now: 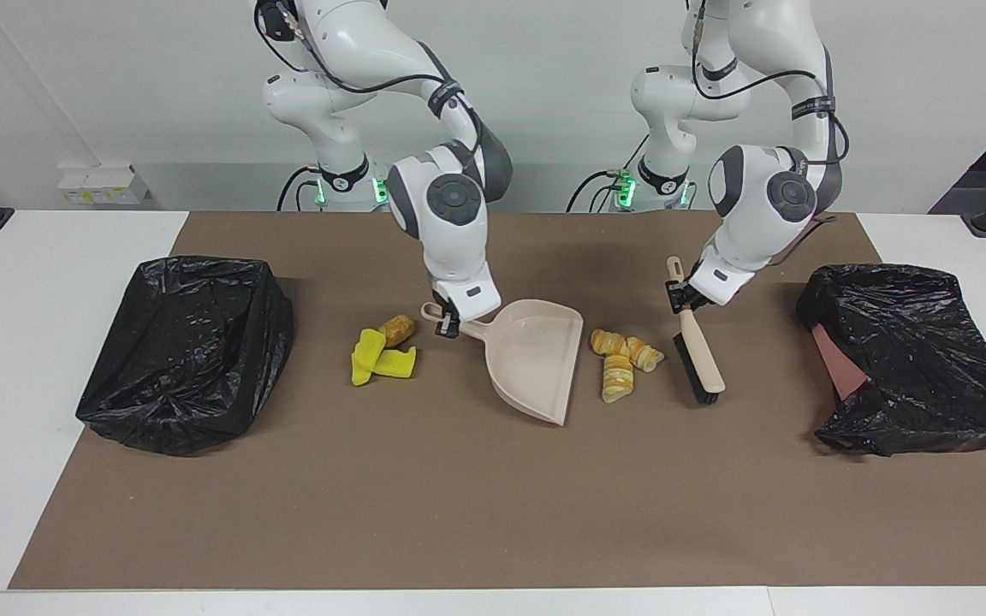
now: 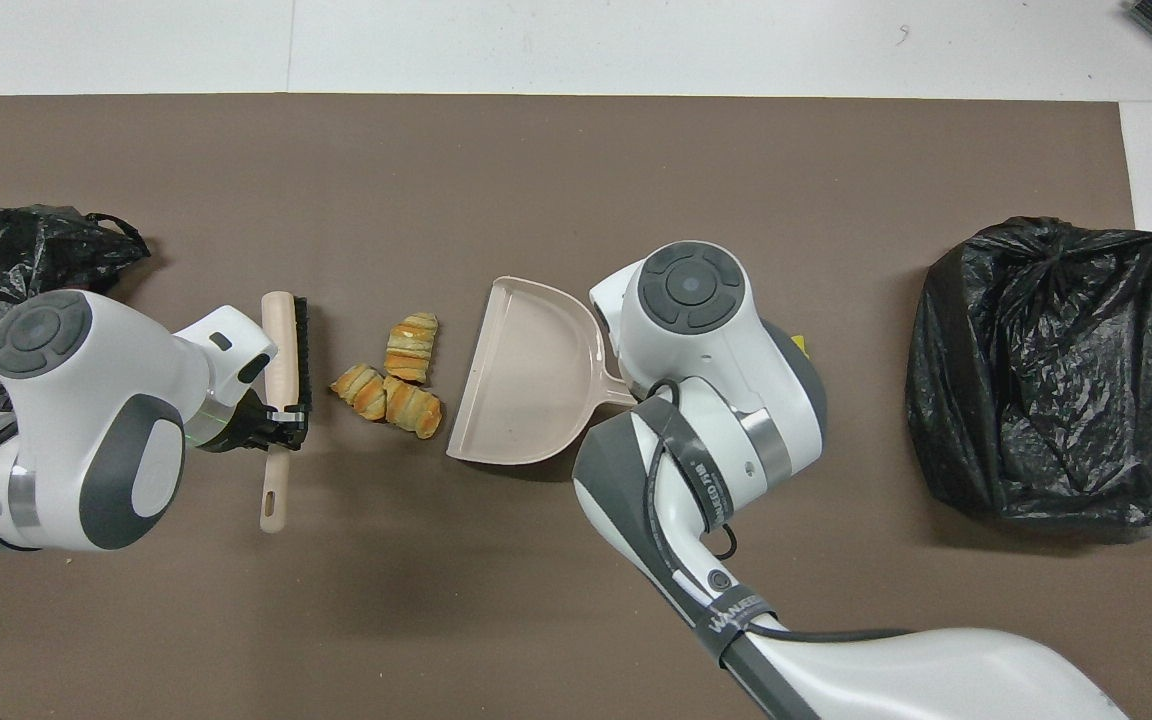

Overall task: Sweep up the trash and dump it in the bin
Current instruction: 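Sweep the bread pieces with the left gripper into the right-held dustpan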

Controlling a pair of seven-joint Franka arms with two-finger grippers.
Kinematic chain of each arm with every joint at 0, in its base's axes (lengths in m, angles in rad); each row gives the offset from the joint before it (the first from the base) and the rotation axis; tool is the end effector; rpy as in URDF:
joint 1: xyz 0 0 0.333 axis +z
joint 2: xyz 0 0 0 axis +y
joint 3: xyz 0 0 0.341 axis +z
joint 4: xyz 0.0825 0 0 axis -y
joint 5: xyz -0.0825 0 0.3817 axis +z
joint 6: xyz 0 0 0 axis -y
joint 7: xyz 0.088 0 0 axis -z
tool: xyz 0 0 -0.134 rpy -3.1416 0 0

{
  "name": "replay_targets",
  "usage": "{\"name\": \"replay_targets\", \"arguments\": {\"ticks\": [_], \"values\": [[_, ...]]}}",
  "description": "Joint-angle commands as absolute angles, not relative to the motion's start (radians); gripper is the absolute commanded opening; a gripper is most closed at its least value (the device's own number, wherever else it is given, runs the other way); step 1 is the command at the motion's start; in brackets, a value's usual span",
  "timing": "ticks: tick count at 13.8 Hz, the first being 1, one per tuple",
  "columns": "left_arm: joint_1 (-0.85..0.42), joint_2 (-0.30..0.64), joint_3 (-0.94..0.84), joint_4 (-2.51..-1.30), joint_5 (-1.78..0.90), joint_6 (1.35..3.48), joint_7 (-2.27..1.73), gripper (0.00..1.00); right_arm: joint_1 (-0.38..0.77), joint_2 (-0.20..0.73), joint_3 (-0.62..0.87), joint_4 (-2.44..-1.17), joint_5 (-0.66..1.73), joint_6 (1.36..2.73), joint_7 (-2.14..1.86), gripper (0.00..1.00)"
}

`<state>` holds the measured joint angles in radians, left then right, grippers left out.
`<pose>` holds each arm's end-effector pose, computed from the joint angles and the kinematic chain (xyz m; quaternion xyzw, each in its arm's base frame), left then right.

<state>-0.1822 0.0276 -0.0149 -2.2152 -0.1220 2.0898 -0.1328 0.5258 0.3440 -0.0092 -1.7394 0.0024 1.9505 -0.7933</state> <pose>0.4973 -0.1083 0.3531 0.9958 0.0022 -0.0836 0.0375 0.5520 0.3143 0.3664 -0.7915 -0.6075 0.0658 0.0087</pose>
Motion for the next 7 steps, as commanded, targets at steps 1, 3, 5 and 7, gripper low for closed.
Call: {"name": "replay_targets", "arguments": {"ticks": [1,3,5,7], "values": [[-0.228,0.028,-0.014,-2.240,-0.133,2.128,-0.112,0.00,0.526,0.330,-0.006,-1.775,-0.018,1.988,-0.828,0.00],[-0.273,0.020,-0.015,-2.256,-0.185,2.137,-0.112,0.00,0.552,0.333,-0.006,-1.793,-0.017,2.011,-0.810,0.00],[-0.339,0.017,-0.015,-2.261,-0.241,2.152,-0.112,0.00,0.546,0.331,-0.006,-1.801,-0.017,2.006,-0.810,0.00],[-0.405,0.011,-0.017,-2.261,-0.299,2.151,-0.112,0.00,0.540,0.328,-0.006,-1.804,-0.017,1.996,-0.807,0.00]]}}
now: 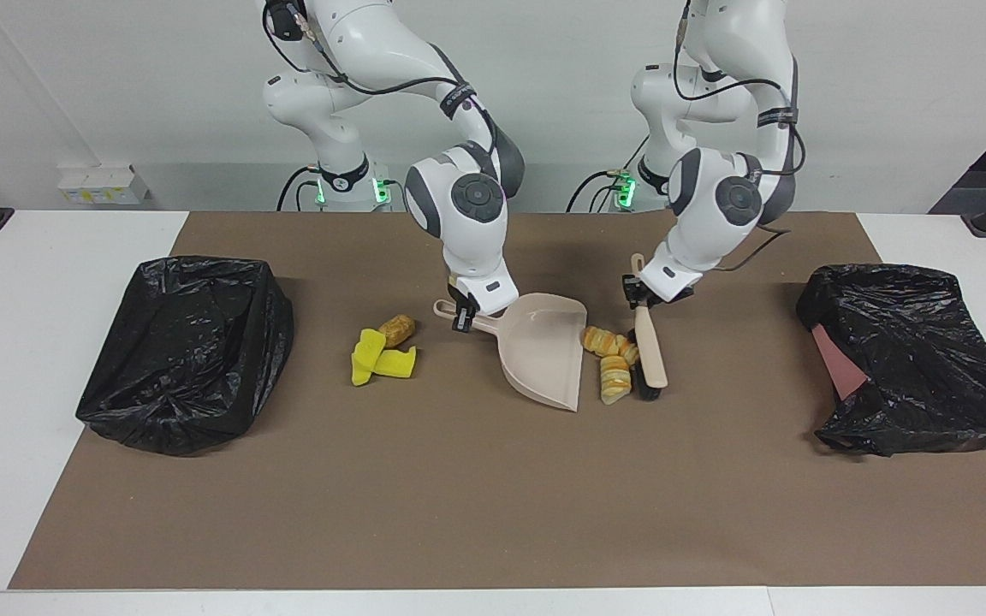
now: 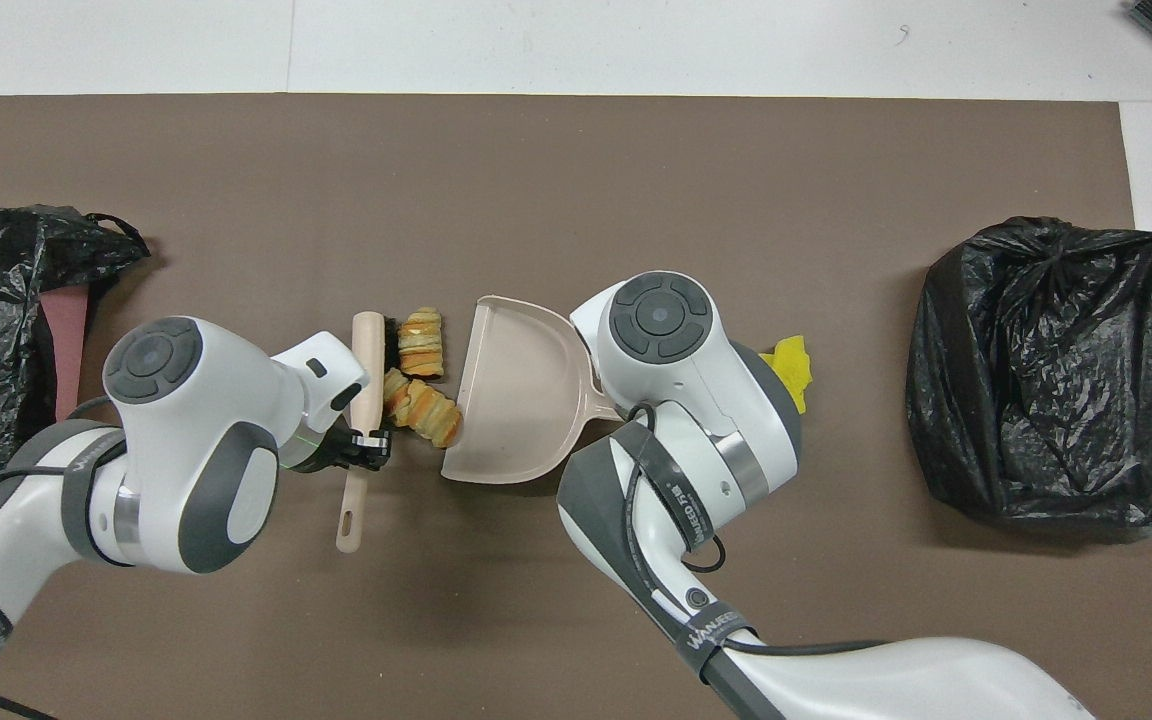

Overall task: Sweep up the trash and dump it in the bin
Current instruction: 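Sweep the bread pieces with the left gripper into the right-held dustpan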

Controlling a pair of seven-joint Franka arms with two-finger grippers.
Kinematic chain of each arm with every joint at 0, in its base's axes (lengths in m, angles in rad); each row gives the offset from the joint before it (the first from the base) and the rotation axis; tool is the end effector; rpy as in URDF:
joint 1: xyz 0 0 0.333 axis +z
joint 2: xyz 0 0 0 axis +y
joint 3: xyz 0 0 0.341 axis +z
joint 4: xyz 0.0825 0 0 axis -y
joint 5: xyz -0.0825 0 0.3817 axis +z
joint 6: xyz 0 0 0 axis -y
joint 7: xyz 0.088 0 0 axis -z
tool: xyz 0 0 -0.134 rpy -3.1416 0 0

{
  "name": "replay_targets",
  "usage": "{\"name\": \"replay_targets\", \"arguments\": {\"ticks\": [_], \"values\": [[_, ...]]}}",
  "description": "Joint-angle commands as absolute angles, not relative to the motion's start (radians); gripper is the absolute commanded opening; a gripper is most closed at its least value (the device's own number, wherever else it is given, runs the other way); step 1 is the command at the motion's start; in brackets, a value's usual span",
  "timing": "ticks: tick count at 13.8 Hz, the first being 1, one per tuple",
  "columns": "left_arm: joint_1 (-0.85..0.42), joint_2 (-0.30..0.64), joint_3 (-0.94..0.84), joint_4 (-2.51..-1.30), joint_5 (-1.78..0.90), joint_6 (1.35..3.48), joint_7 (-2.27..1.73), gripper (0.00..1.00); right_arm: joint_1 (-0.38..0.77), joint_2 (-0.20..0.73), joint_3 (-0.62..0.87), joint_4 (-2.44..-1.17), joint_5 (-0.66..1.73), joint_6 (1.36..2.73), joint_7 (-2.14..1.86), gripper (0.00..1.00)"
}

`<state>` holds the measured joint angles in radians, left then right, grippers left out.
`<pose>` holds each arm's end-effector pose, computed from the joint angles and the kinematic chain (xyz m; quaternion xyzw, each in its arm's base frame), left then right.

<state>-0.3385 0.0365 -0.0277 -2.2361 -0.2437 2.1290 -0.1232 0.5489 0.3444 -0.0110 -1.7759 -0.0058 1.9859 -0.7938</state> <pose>0.4693 -0.1973 0.3437 0.9914 -0.0489 -0.0930 0.0785 0.5416 0.3231 0.3526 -0.7837 -0.6175 0.0672 0.0042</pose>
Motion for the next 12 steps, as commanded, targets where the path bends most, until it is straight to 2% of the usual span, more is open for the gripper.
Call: {"name": "replay_targets", "arguments": {"ticks": [1,3,5,9,12], "values": [[-0.435,0.009,-0.018,-2.261,-0.328,2.152,-0.112,0.00,0.540,0.330,-0.006,-1.804,-0.015,1.997,-0.792,0.00],[-0.501,0.008,-0.018,-2.257,-0.366,2.152,-0.117,0.00,0.538,0.330,-0.006,-1.804,-0.015,1.996,-0.782,0.00],[-0.511,0.011,-0.018,-2.240,-0.379,2.146,-0.129,0.00,0.538,0.330,-0.006,-1.804,-0.014,1.996,-0.776,0.00],[-0.476,-0.008,-0.005,-2.204,-0.371,2.109,-0.176,0.00,0.528,0.328,-0.006,-1.801,-0.014,1.994,-0.767,0.00],[-0.417,-0.034,-0.003,-2.198,-0.299,2.092,-0.236,0.00,0.477,0.275,-0.006,-1.801,-0.014,1.982,-0.785,0.00]]}}
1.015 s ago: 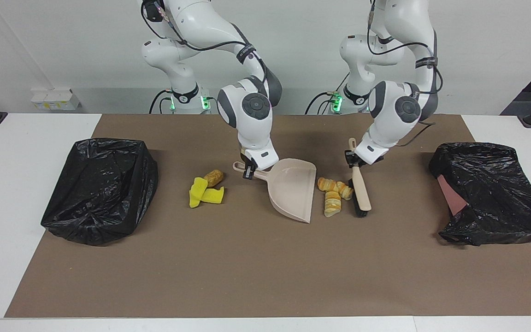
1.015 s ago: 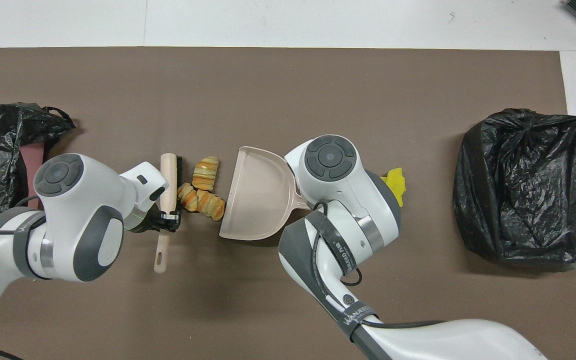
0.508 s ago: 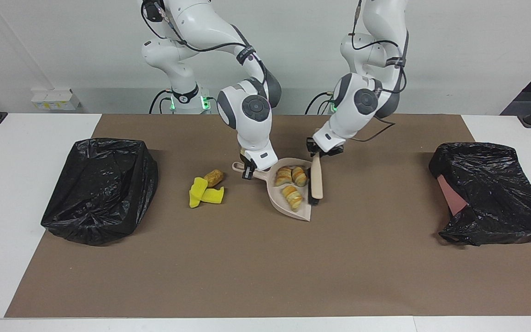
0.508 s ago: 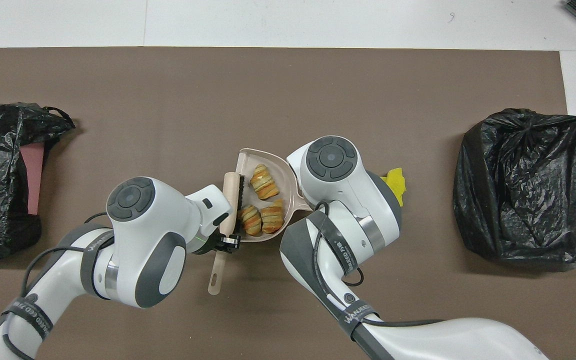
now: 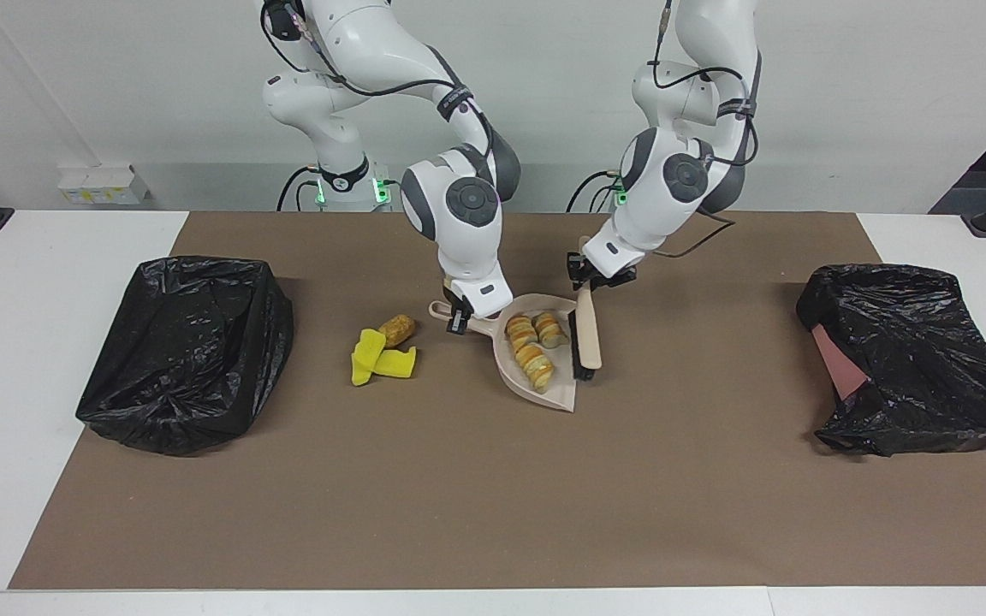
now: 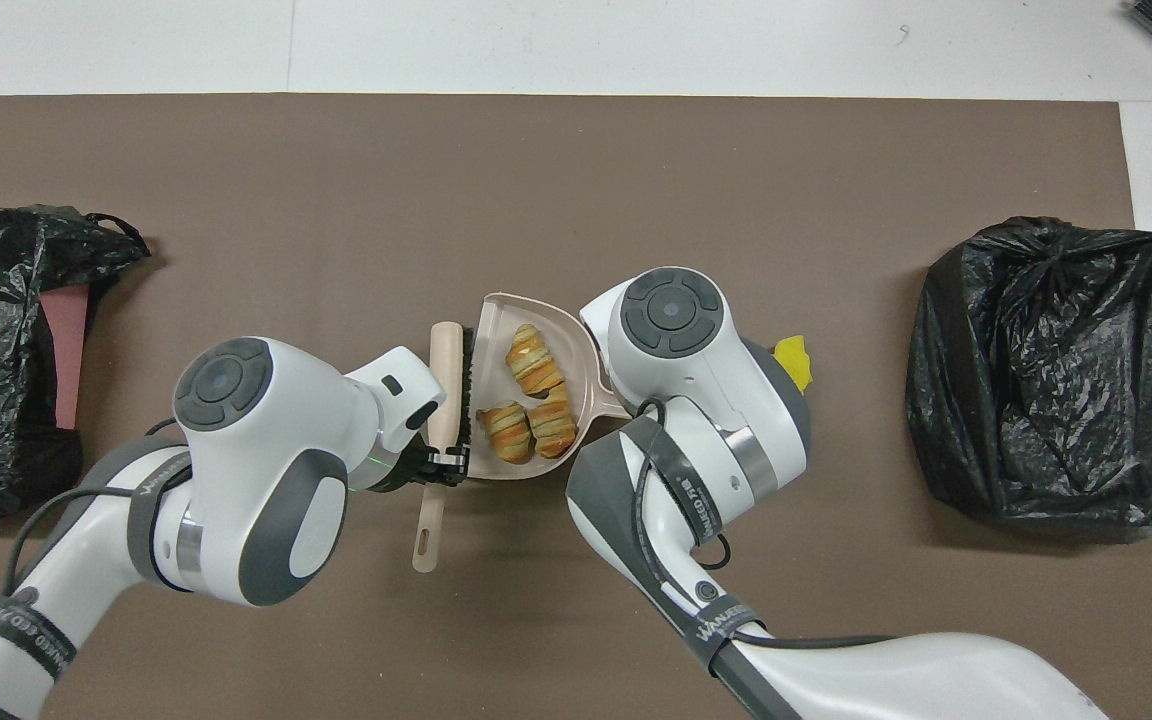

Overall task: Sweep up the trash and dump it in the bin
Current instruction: 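Carry the dustpan with the right gripper over the nearby black bag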

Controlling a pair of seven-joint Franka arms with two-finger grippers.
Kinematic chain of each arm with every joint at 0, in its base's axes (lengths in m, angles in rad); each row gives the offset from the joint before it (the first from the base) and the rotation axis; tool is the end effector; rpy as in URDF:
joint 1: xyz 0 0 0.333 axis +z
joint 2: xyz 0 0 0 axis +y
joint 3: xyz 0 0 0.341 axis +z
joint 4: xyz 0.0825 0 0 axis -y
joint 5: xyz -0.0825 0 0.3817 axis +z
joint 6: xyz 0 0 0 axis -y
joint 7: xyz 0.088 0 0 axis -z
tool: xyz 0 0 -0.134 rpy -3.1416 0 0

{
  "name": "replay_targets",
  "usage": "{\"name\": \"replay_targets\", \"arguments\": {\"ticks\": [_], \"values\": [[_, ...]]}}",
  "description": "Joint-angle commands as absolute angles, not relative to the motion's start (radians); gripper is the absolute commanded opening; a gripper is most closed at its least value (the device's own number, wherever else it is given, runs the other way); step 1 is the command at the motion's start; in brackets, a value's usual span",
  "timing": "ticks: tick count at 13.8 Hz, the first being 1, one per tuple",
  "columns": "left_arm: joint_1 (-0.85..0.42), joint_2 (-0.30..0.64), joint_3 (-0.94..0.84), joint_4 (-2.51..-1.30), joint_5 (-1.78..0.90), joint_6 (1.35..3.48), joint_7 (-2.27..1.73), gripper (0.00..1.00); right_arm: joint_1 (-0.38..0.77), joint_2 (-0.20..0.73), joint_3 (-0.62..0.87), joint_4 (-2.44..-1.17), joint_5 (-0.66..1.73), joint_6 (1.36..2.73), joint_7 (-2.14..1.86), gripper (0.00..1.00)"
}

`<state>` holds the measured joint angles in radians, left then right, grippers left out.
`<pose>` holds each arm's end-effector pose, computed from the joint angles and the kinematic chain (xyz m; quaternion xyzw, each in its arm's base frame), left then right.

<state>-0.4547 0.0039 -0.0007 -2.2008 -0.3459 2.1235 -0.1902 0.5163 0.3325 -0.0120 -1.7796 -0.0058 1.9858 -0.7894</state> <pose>0.4564 -0.2491 0.3766 0.9883 -0.0348 -0.0832 0.1226 0.5510 0.3041 0.3584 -0.7955 -0.6027 0.0631 0.0045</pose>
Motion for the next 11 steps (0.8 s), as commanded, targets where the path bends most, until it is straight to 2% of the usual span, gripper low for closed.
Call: {"name": "replay_targets", "arguments": {"ticks": [1,3,6,11], "values": [[-0.410,-0.043,-0.003,-2.198,-0.257,2.092,-0.271,0.00,0.466,0.246,-0.006,-1.801,-0.014,1.964,-0.773,0.00],[-0.410,-0.046,-0.005,-2.198,-0.158,2.086,-0.372,0.00,0.413,0.180,-0.006,-1.801,-0.014,1.939,-0.781,0.00],[-0.431,-0.070,-0.015,-2.223,-0.153,2.068,-0.454,0.00,0.319,0.068,-0.014,-1.796,-0.017,1.846,-0.798,0.00],[-0.641,-0.084,-0.017,-2.289,-0.153,2.109,-0.693,0.00,0.048,-0.069,-0.018,-1.795,-0.061,1.711,-1.050,0.00]]}}
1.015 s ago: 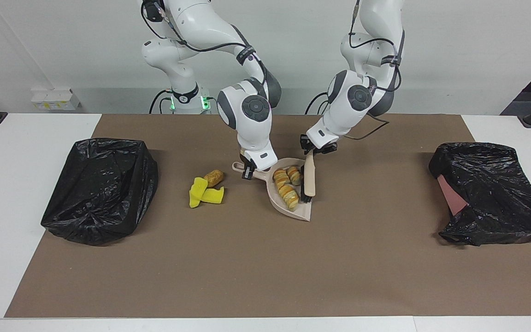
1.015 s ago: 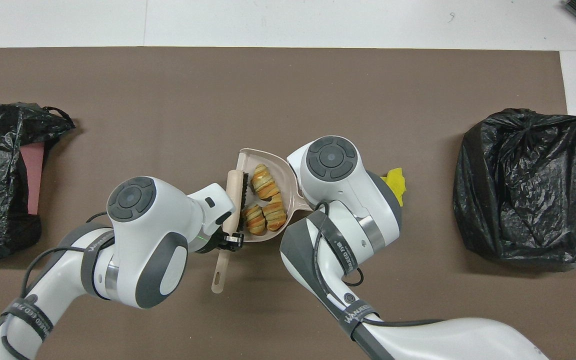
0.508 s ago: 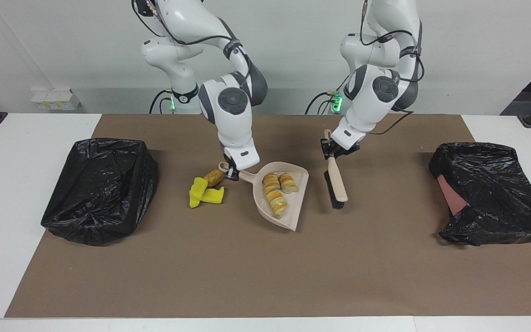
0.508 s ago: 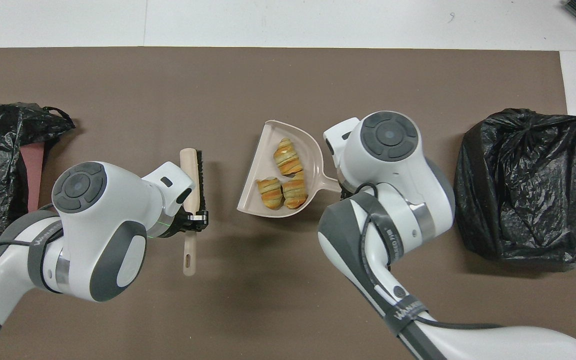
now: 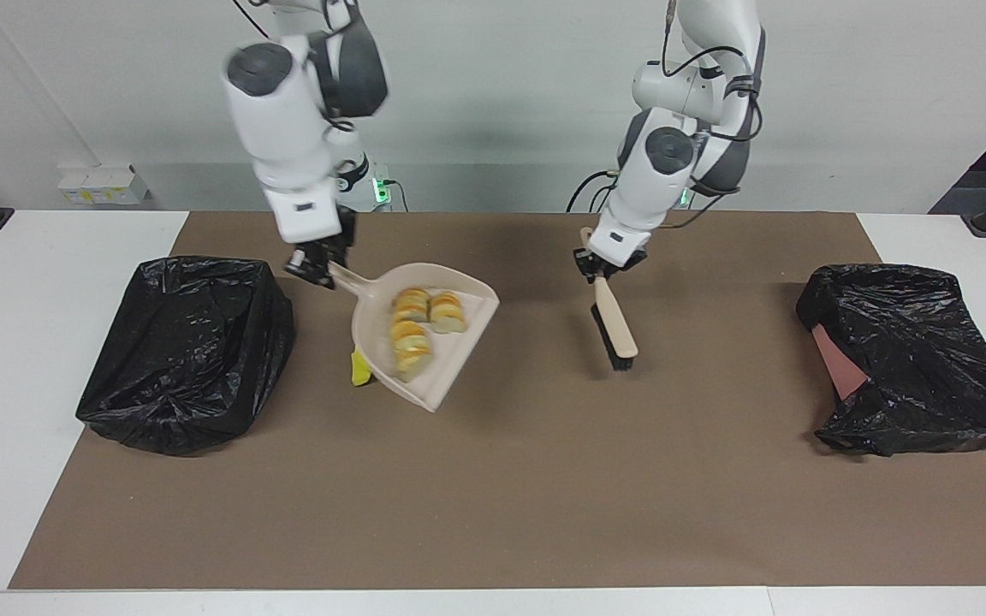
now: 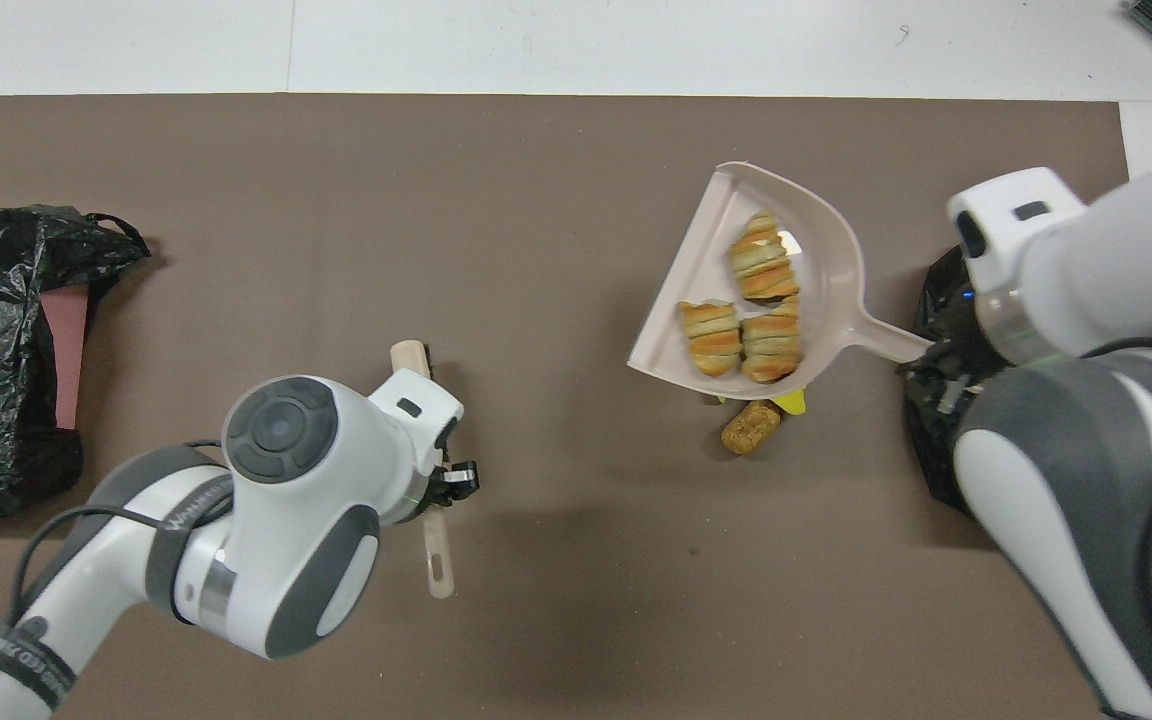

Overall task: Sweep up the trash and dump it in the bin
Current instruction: 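Carry the dustpan with the right gripper over the nearby black bag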

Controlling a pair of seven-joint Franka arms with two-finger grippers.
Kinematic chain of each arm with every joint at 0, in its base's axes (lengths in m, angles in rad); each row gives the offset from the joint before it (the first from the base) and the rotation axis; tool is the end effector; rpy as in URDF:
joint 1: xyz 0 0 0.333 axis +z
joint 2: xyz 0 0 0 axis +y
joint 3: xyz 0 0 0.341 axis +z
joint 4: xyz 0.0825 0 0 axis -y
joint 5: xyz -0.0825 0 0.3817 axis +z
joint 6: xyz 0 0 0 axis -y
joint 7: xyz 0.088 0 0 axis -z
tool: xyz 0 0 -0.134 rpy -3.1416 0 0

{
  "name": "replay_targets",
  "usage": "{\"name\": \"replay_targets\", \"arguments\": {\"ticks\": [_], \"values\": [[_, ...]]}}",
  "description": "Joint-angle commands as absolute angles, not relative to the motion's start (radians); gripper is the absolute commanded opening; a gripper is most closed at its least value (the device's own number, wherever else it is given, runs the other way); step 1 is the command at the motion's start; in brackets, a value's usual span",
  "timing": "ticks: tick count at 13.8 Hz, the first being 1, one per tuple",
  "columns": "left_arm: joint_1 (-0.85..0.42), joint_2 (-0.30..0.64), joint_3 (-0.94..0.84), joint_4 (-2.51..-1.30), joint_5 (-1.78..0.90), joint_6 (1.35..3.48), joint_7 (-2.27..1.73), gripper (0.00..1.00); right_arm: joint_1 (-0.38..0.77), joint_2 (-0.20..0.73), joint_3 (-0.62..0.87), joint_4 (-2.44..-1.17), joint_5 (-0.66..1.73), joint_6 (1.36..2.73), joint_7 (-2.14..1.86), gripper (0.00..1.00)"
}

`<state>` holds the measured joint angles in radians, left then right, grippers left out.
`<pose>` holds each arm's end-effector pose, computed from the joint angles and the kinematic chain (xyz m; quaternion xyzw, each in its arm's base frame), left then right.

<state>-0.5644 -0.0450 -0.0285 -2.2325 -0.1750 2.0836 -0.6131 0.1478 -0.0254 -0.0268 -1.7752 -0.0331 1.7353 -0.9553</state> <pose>0.4079 -0.2903 0.3824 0.9944 0.0569 -0.0841 0.0310 0.5466 0.0624 0.5540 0.8571 0.5149 -0.0131 0.0117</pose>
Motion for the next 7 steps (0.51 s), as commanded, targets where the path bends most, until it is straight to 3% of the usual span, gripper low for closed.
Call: {"name": "replay_targets", "arguments": {"ticks": [1,7], "values": [[-0.675,-0.087,-0.018,-2.298,-0.153,2.121,-0.707,0.00,-0.015,-0.074,-0.018,-1.796,-0.074,1.698,-1.118,0.00],[-0.827,-0.080,-0.020,-2.388,-0.155,2.263,-0.836,0.00,-0.323,-0.069,-0.020,-1.799,-0.239,1.736,-1.533,0.00]]}}
